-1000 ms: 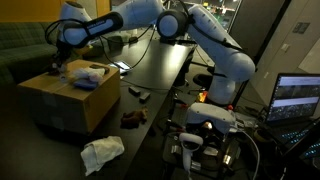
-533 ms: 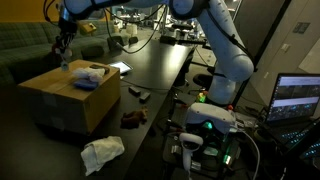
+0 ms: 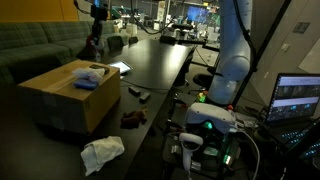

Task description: Swap the things on the table with the things on the box

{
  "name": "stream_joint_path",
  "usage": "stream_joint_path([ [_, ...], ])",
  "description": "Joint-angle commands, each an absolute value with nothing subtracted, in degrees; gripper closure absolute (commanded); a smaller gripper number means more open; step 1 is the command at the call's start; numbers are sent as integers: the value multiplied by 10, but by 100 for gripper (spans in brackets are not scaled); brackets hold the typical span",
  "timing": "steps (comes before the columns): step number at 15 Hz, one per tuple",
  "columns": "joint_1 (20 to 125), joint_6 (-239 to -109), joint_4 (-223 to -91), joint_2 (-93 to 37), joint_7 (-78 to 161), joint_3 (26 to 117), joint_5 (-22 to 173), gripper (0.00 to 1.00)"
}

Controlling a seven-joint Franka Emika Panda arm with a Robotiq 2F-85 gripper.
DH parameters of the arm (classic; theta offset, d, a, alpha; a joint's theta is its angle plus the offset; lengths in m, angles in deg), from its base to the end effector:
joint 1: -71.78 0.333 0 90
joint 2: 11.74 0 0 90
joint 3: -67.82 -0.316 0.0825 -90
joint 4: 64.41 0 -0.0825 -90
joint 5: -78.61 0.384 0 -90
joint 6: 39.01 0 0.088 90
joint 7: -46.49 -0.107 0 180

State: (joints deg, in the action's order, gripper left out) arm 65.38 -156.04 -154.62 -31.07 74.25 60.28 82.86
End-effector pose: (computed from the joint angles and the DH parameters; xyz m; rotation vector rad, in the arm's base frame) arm 0.6728 0.0070 0.4606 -2.9728 -0.7036 -0.2376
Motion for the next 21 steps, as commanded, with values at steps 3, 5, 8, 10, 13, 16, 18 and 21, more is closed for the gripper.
stream_joint_path([
  [3, 624, -1574, -1755, -186, 820, 653, 848, 86],
  [5, 621, -1596, -1822, -172, 836, 676, 840, 86],
  [8, 617, -1648, -1901, -184, 840, 708, 823, 86],
  [10, 617, -1694, -1930, -213, 827, 720, 809, 86],
  [13, 625, -1785, -1951, -273, 782, 726, 785, 86],
  [16, 629, -1856, -1944, -337, 736, 710, 791, 86],
  [18, 637, -1910, -1940, -375, 694, 699, 791, 86],
  [21, 655, -1965, -1926, -420, 628, 690, 789, 85],
])
